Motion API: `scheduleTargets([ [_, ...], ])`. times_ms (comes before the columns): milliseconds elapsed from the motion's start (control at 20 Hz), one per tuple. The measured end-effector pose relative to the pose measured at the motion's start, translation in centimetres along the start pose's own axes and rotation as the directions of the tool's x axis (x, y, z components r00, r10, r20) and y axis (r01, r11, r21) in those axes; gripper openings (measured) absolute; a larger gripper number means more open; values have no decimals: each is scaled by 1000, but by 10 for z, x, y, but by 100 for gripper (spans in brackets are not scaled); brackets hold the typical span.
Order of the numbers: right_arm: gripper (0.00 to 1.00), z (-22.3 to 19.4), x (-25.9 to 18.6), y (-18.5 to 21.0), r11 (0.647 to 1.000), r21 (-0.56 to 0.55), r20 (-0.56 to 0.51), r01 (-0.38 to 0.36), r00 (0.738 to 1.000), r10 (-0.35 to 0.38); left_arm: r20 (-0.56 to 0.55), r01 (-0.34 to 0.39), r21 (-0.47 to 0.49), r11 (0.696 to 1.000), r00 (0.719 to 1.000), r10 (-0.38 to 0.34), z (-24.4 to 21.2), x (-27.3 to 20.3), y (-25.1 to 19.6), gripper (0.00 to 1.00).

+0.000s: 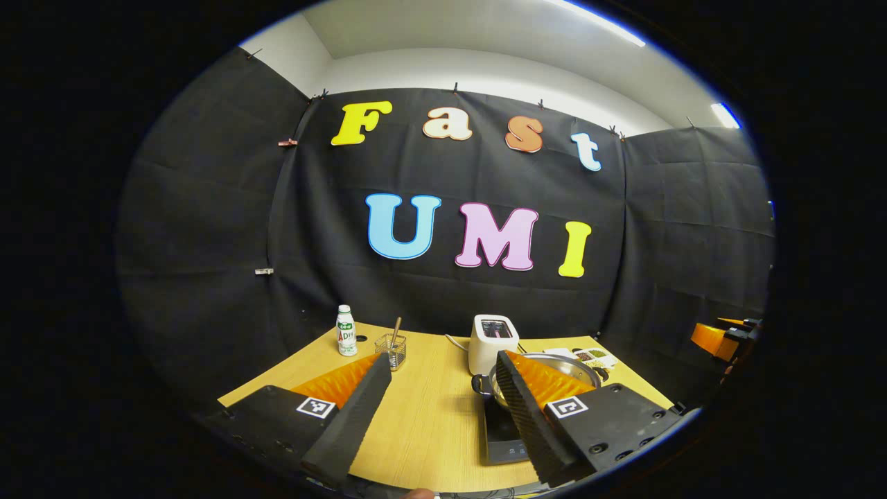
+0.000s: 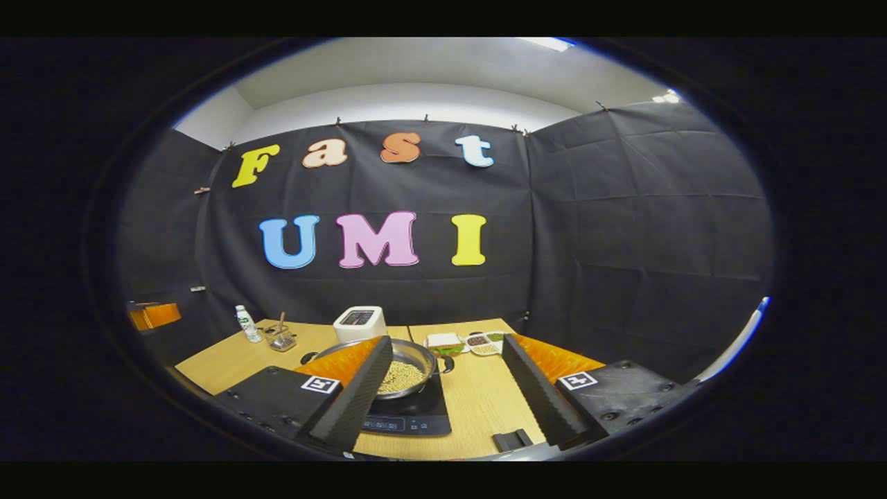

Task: First push the handle of the pot to place it horizontally, then grasp the pot with both hands and set it on the induction cooktop.

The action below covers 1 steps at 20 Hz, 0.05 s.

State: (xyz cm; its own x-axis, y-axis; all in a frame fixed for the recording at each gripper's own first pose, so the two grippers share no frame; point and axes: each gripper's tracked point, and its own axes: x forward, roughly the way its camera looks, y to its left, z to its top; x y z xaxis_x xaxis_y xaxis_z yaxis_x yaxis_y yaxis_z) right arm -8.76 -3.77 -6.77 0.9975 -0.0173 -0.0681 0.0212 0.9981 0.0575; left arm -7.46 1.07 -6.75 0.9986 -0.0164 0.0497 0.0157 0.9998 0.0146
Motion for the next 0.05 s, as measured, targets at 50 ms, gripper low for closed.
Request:
scheduleTargets([
  [50, 98, -3, 0, -2, 1000, 2, -9, 2, 1000, -2, -6, -3, 5, 1000, 1000, 3, -2, 1, -2, 95],
])
